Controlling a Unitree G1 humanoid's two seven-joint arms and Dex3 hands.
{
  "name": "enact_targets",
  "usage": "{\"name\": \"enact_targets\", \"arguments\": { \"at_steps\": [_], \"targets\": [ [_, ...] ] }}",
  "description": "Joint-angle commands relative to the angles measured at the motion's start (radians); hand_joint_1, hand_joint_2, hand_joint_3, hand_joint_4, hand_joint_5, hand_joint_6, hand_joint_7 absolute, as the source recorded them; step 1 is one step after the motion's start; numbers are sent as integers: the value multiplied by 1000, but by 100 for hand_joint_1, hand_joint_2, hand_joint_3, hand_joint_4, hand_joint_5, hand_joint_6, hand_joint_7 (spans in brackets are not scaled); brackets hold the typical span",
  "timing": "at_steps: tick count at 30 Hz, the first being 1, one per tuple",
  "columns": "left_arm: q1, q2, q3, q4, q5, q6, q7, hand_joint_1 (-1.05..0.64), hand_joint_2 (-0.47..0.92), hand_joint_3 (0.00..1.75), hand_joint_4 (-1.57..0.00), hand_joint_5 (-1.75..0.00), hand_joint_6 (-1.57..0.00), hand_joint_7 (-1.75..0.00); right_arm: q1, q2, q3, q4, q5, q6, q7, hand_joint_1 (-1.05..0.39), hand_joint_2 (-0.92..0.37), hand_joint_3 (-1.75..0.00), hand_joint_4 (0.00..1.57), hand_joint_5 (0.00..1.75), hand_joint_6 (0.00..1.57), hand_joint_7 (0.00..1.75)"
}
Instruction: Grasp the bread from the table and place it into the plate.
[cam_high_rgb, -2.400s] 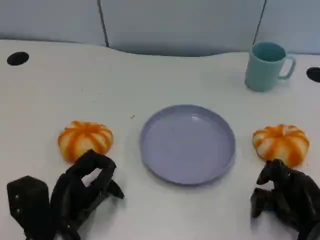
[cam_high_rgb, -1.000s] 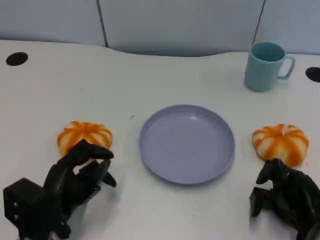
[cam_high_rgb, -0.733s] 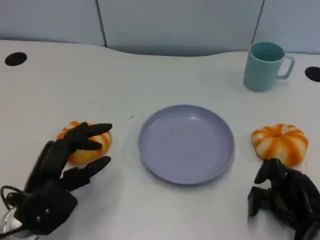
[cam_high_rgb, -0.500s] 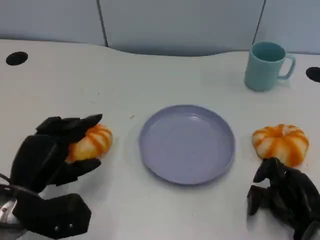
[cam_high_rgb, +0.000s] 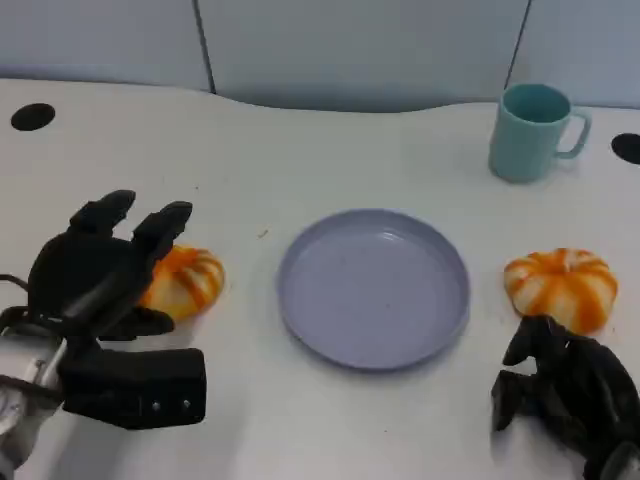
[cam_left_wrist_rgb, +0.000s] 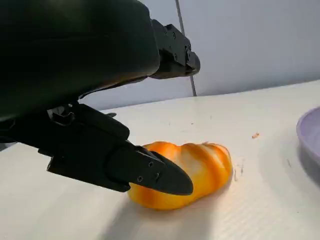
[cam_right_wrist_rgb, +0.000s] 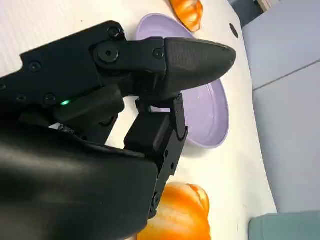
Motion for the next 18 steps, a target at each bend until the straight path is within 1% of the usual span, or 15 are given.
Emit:
{"name": "enact_targets", "arguments": {
  "at_steps": [1, 2, 5, 9, 12, 14, 18],
  "targets": [
    [-91, 9, -51, 102, -18, 24, -85, -71, 87, 0, 0, 0, -3, 0, 18, -2, -5, 4, 10, 38, -3, -45, -92, -46, 123, 142, 111, 137],
    [-95, 10, -57, 107, -23, 25, -84, -71, 87, 0, 0, 0, -3, 0, 18, -2, -5, 4, 10, 39, -3, -45, -92, -46, 123, 142, 111, 137],
    [-214, -38, -118, 295, -8, 54, -125, -72, 87, 0, 0, 0, -1, 0, 24, -7, -5, 8, 11, 25, 8, -46, -92, -48, 122, 140, 109, 135],
    [-315, -90, -167, 474, -21, 52, -110, -70, 87, 0, 0, 0, 0, 0, 26, -5, -11, 3, 18, 35, 3, -46, -92, -46, 124, 140, 112, 134],
    [-367, -121, -197, 571, -24, 57, -99, -67, 86, 0, 0, 0, 0, 0, 30, -6, -10, -3, 16, 37, -1, -45, -92, -47, 124, 140, 113, 133],
    [-398, -141, -212, 625, -27, 66, -104, -67, 85, 0, 0, 0, -1, 0, 32, -7, -10, -4, 15, 38, -1, -44, -92, -49, 122, 142, 110, 136],
    [-431, -157, -238, 680, -31, 68, -109, -69, 83, 0, 0, 0, -1, 0, 38, -8, -10, -12, 15, 44, -5, -44, -92, -49, 121, 143, 108, 138]
  ]
}}
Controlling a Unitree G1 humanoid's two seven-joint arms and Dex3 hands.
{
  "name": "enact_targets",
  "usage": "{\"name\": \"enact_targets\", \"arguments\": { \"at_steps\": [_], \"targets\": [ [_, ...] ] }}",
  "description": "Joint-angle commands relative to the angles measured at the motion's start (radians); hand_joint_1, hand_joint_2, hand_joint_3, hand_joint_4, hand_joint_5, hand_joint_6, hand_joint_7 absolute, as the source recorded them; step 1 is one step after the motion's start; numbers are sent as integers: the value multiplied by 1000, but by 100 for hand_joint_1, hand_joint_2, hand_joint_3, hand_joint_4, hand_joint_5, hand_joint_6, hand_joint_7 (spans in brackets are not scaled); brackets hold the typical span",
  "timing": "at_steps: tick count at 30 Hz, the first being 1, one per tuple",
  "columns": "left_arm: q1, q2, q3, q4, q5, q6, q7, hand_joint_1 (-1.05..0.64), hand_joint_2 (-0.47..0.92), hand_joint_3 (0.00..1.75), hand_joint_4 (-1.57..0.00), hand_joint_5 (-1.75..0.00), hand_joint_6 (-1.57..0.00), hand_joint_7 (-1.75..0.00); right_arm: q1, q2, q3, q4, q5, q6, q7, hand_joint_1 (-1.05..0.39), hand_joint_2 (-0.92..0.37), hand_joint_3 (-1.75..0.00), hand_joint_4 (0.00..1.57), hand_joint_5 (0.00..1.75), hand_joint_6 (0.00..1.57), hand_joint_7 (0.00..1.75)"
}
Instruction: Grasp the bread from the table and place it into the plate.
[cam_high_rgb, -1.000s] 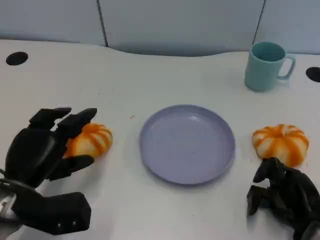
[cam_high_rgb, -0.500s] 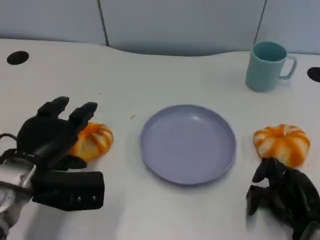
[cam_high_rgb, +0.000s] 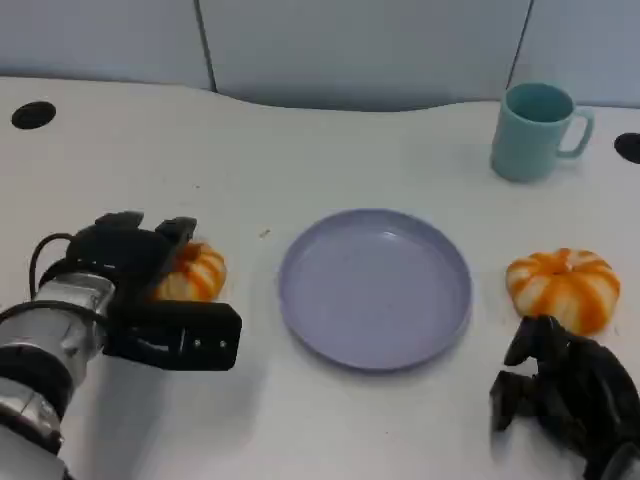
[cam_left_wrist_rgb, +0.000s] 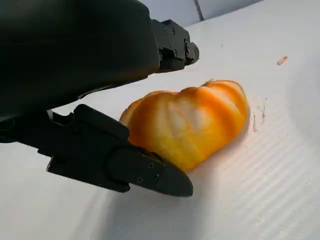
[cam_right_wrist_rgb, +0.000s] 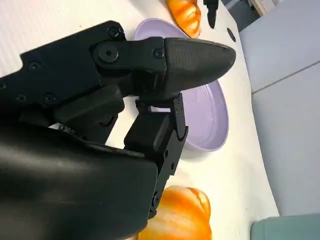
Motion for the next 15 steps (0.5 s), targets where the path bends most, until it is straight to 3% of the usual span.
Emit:
{"name": "enact_targets", "arguments": {
  "at_steps": [1, 7, 15],
  "targets": [
    [-52, -3, -37, 64, -7, 14, -11, -70, 82, 0, 0, 0, -1, -1, 34, -9, -4, -1, -6, 25, -16, -44, -92, -48, 121, 143, 108, 138],
    [-90, -18, -47, 110, -46, 14, -106, -71, 79, 0, 0, 0, -2, -1, 46, -16, 0, -13, -11, 19, -9, -44, -92, -49, 121, 144, 108, 137],
    [-109, -25, -41, 126, -114, 30, -233, -63, 78, 0, -15, -6, -12, -4, 58, -14, -5, -35, 2, 37, -8, -44, -92, -48, 121, 144, 109, 137]
  ]
}}
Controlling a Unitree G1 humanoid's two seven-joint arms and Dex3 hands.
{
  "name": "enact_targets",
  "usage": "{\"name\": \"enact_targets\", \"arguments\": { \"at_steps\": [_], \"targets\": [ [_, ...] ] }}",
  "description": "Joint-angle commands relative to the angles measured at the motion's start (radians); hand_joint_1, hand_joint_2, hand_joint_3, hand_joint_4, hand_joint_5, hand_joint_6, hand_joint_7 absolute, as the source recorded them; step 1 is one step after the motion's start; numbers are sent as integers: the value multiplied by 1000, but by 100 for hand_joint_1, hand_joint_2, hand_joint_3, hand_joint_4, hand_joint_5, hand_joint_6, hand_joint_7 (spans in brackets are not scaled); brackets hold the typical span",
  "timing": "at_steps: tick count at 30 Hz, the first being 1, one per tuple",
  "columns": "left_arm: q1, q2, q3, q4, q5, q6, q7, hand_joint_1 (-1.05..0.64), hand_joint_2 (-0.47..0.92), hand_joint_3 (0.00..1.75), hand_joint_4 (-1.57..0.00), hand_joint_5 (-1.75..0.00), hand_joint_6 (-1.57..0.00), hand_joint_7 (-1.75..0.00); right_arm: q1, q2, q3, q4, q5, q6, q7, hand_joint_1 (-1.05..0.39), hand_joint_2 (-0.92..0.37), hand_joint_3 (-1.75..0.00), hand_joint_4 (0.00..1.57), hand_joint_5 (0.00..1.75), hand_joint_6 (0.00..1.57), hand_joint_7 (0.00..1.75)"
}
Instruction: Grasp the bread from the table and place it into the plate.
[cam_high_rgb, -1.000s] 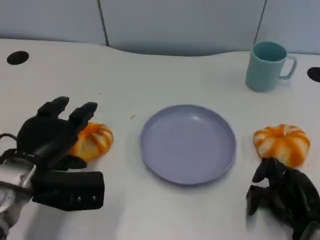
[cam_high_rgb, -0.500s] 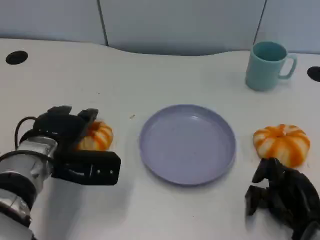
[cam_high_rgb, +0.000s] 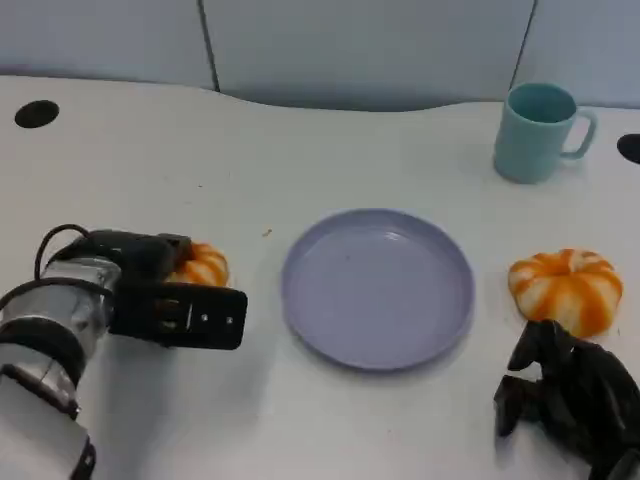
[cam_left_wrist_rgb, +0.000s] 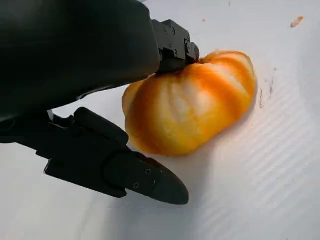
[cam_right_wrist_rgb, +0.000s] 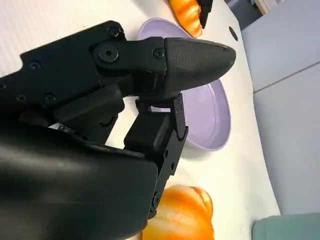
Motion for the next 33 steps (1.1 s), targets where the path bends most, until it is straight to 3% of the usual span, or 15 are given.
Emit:
{"name": "enact_targets", "arguments": {
  "at_steps": [1, 4, 10, 16, 18, 20, 23, 25, 26, 27, 28, 29, 33],
  "targets": [
    [-16, 2, 6, 11, -29, 19, -37, -62, 78, 0, -16, -6, -13, -4, 30, -11, -7, 2, 3, 25, -4, -44, -92, -48, 121, 144, 109, 137],
    [-12, 1, 0, 11, -34, 13, -33, -62, 78, 0, -17, -5, -14, -3, 34, -12, -6, -2, 1, 26, -4, -44, -92, -48, 121, 144, 109, 137],
    [16, -11, -7, 12, -30, -10, 21, -44, 76, 0, -25, -6, -25, -5, 48, -14, -7, -19, 4, 25, 2, -44, -92, -49, 120, 144, 109, 135],
    [62, -19, -5, 13, -39, -34, 141, -19, 83, 3, -49, -13, -33, -3, 66, -14, -13, -32, 14, 10, 22, -43, -92, -51, 118, 145, 107, 136],
    [81, -20, -13, 12, -35, -50, 222, -20, 89, 5, -69, -20, -55, -7, 67, -16, -17, -35, 16, 13, 19, -44, -92, -50, 118, 146, 107, 136],
    [95, -22, -15, 14, -36, -55, 279, -20, 90, 6, -76, -21, -64, -6, 66, -18, -19, -36, 19, 20, 15, -44, -92, -49, 119, 146, 108, 136],
    [118, -21, -18, 16, -35, -67, 369, -29, 92, 11, -99, -41, -101, -8, 68, -20, -23, -36, 24, 19, 14, -44, -92, -50, 121, 143, 110, 133],
    [131, -16, -30, 16, -24, -78, 440, -33, 91, 5, -80, -120, -116, -8, 71, -19, -24, -44, 27, 23, 12, -44, -92, -49, 121, 142, 110, 132],
    [135, -15, -33, 16, -21, -82, 463, -30, 92, 19, -75, -147, -105, -50, 73, -19, -23, -48, 28, 27, 11, -45, -92, -49, 121, 142, 110, 132],
    [137, -14, -36, 18, -21, -84, 476, -28, 91, 29, -72, -163, -72, -124, 75, -19, -23, -51, 28, 29, 10, -45, -92, -48, 121, 142, 110, 132],
    [141, -13, -35, 17, -24, -93, 499, -27, 91, 33, -71, -169, -61, -148, 75, -19, -22, -52, 26, 28, 8, -45, -92, -48, 121, 142, 109, 132],
    [143, -12, -34, 16, -26, -97, 517, -27, 92, 42, -71, -172, -57, -161, 73, -19, -22, -48, 25, 26, 8, -45, -92, -48, 121, 143, 110, 132],
    [149, -10, -26, 14, -36, -116, 577, -26, 90, 48, -68, -175, -49, -172, 69, -17, -21, -38, 23, 23, 6, -44, -92, -49, 120, 143, 110, 133]
  ]
}}
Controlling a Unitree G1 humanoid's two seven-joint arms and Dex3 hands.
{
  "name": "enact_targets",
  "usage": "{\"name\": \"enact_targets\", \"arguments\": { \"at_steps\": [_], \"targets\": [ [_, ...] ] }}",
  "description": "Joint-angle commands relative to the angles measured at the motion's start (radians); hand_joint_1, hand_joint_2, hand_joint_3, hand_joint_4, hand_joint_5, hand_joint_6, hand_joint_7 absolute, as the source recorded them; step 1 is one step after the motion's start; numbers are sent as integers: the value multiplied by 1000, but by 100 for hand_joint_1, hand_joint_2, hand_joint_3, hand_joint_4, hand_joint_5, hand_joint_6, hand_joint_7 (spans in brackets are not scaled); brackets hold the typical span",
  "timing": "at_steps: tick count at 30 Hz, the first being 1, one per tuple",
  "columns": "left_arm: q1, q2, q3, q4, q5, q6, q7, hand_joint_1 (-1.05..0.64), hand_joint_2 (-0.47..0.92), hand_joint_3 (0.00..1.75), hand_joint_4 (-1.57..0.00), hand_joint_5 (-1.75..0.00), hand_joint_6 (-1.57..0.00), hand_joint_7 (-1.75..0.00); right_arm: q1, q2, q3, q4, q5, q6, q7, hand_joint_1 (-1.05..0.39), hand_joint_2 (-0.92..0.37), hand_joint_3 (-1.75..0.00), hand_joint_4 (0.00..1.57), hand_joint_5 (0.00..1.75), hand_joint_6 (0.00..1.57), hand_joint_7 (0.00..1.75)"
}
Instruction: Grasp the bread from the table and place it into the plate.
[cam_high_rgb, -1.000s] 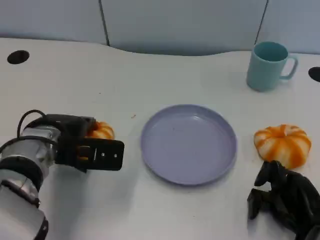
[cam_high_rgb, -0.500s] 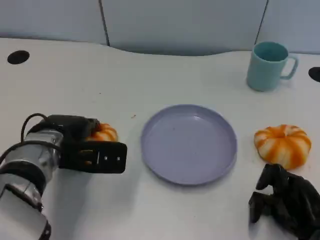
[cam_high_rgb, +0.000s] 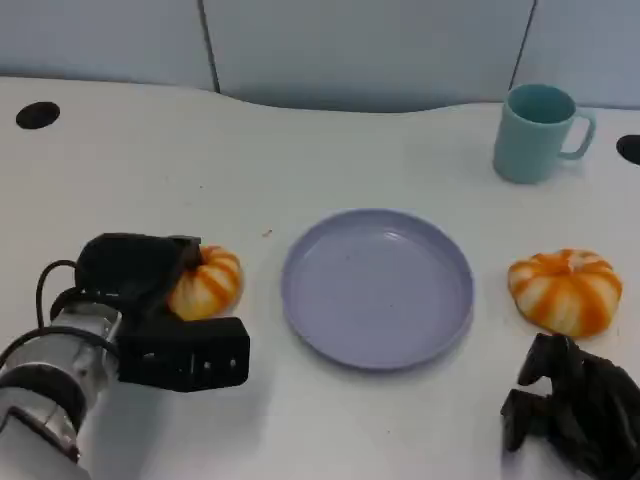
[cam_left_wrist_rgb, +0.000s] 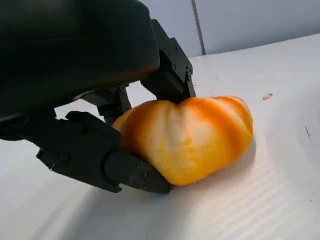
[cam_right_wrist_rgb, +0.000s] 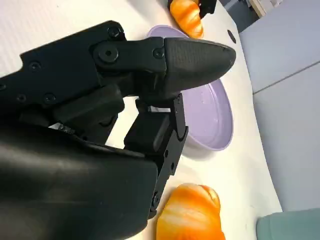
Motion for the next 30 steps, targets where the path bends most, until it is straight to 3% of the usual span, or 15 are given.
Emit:
{"name": "enact_targets", "arguments": {
  "at_steps": [1, 3, 7, 9, 11, 18, 30],
  "targets": [
    [36, 6, 14, 9, -14, -30, 51, -26, 90, 48, -68, -175, -49, -173, 10, -13, -10, 16, -3, 13, -12, -44, -92, -49, 120, 143, 110, 133],
    [39, 4, 43, 6, -45, -50, 51, -28, 92, 42, -67, -175, -48, -174, 8, -12, -5, 24, -13, 9, -18, -44, -92, -50, 118, 146, 106, 137],
    [41, 1, 83, 0, -78, -83, 82, -23, 85, 59, -67, -175, -51, -175, -4, -15, -1, 48, -26, -6, -24, -43, -92, -50, 117, 147, 105, 138],
    [38, -6, 108, -6, -95, -107, 123, -19, 65, 90, -69, -175, -53, -175, -22, -19, -3, 76, -28, -10, -22, -43, -92, -50, 118, 148, 106, 139],
    [29, -17, 144, -9, -127, -128, 118, -19, 59, 97, -69, -175, -52, -175, -38, -24, -7, 100, -23, -10, -15, -43, -92, -51, 119, 148, 106, 139],
    [13, -42, 196, -25, -168, -216, 156, -14, 51, 107, -70, -175, -53, -175, -63, -35, -16, 136, -12, -9, -5, -42, -92, -52, 127, 139, 112, 132],
    [11, -43, 197, -21, -166, -223, 162, -13, 49, 112, -71, -175, -53, -175, -66, -36, -16, 144, -12, -18, 0, -41, -92, -53, 128, 139, 113, 131]
  ]
}}
